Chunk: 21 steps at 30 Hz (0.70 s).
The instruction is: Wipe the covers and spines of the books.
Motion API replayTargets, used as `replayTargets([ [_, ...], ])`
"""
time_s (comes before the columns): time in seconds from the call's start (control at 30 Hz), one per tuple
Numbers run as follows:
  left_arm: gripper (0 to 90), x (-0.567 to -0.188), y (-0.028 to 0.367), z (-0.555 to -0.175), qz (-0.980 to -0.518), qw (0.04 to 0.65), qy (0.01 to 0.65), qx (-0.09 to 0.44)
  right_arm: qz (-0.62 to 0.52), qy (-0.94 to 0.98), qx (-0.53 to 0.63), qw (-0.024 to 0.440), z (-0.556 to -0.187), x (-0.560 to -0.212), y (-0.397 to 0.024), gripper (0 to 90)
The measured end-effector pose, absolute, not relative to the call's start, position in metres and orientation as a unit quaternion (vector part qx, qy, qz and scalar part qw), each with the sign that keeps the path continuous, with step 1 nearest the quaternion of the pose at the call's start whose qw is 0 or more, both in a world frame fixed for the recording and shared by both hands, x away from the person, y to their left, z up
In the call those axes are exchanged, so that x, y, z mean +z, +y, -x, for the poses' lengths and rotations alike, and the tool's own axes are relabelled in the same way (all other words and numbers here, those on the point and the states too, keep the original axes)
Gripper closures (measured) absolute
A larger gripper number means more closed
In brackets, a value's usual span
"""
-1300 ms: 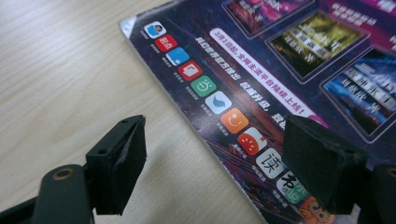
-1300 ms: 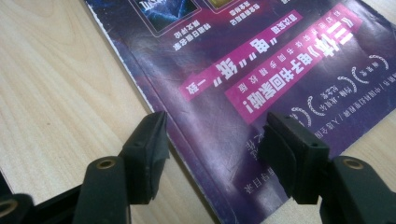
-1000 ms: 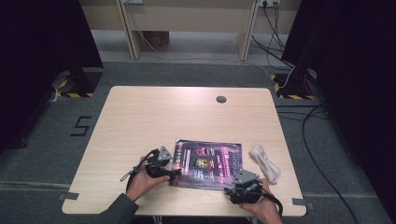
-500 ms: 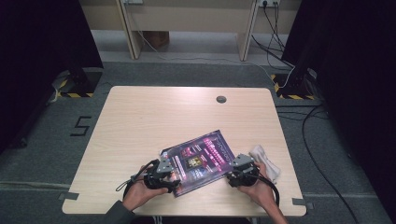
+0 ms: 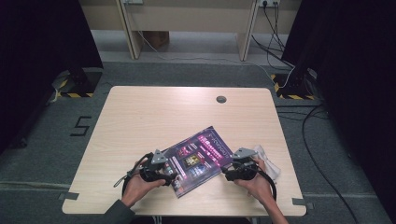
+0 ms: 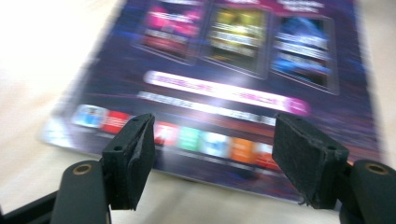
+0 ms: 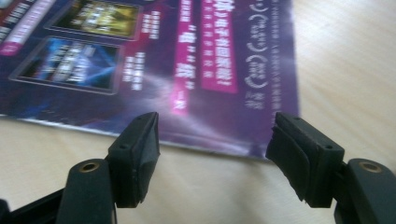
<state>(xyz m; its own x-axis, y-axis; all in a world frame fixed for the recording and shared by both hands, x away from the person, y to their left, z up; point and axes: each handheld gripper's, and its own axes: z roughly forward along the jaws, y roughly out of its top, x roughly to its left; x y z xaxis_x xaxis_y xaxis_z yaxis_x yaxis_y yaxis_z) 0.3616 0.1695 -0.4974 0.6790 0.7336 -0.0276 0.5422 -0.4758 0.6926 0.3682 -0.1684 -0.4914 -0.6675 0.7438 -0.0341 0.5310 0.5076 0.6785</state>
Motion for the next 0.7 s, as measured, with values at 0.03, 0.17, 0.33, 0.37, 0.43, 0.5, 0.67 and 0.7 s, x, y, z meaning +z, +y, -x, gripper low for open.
replayTargets([
  [0.03,28.0,-0.498,0.172,-0.366,-0.846,0.345,0.380,0.143,-0.379,0.850,0.332,0.154,-0.366,-0.492,-0.169,33.2],
  [0.17,24.5,-0.502,0.180,-0.384,-0.840,0.350,0.391,0.142,-0.384,0.845,0.347,0.137,-0.358,-0.494,-0.170,34.2],
  [0.33,22.4,-0.504,0.181,-0.395,-0.839,0.356,0.383,0.151,-0.377,0.854,0.335,0.130,-0.356,-0.500,-0.165,33.3],
  [0.37,22.4,-0.504,0.182,-0.396,-0.839,0.356,0.383,0.148,-0.377,0.854,0.334,0.130,-0.356,-0.500,-0.164,33.1],
  [0.43,22.3,-0.505,0.184,-0.398,-0.839,0.355,0.385,0.150,-0.379,0.853,0.335,0.128,-0.357,-0.502,-0.163,33.0],
  [0.5,22.3,-0.507,0.186,-0.401,-0.833,0.361,0.389,0.160,-0.378,0.854,0.336,0.124,-0.358,-0.503,-0.161,32.8],
  [0.67,25.6,-0.508,0.188,-0.403,-0.838,0.358,0.387,0.140,-0.376,0.853,0.339,0.126,-0.358,-0.503,-0.158,31.9],
  [0.7,25.7,-0.507,0.188,-0.403,-0.839,0.356,0.388,0.136,-0.377,0.853,0.338,0.127,-0.358,-0.503,-0.158,31.7],
])
